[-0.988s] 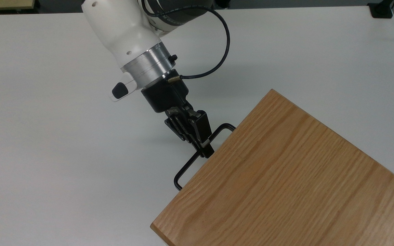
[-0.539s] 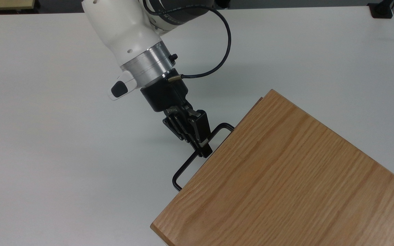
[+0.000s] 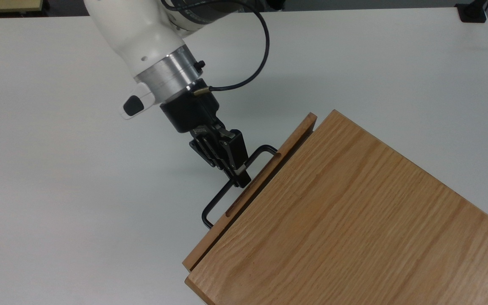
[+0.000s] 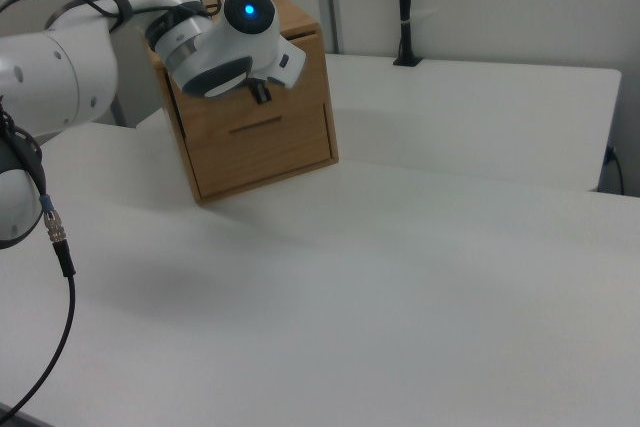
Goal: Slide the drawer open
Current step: 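Pull the handle straight out, sliding the drawer out of the cabinet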
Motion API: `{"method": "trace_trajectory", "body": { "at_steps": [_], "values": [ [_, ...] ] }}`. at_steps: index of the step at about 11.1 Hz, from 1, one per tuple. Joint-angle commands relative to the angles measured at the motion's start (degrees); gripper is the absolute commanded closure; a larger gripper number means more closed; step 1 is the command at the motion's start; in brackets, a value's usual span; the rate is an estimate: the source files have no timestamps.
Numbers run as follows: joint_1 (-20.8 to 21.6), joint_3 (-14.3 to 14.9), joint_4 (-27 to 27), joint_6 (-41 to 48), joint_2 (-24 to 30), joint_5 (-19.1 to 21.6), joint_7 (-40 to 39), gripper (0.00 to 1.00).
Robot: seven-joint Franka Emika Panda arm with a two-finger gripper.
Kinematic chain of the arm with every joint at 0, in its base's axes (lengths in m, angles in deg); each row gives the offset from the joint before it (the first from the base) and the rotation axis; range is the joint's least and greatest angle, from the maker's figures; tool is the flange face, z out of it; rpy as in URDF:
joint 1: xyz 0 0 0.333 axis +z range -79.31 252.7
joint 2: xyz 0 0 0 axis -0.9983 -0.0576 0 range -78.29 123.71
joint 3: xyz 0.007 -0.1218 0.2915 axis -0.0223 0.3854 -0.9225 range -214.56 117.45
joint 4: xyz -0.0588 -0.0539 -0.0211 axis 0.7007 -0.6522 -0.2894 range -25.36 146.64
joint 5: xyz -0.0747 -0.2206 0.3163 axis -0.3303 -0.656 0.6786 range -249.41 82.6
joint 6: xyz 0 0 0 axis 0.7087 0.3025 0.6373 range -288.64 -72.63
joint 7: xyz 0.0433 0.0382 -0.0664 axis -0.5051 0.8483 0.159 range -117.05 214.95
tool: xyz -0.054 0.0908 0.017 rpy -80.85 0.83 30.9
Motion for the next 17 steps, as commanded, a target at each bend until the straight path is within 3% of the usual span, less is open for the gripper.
{"method": "trace_trajectory", "body": {
  "at_steps": [1, 8, 12, 17],
  "values": [
    [-2.88, 1.21, 5.87, 2.29, 4.49, -1.69, -6.49, 0.99],
    [-3.41, 4.29, 6.14, 6.87, 5.73, -1.86, -10.09, 0.98],
    [-3.67, 7.63, 6.05, 12.31, 6.78, -2.21, -12.72, 0.98],
    [-3.67, 10.97, 6.05, 17.75, 8.98, -6.87, -14.48, 0.98]
  ]
}}
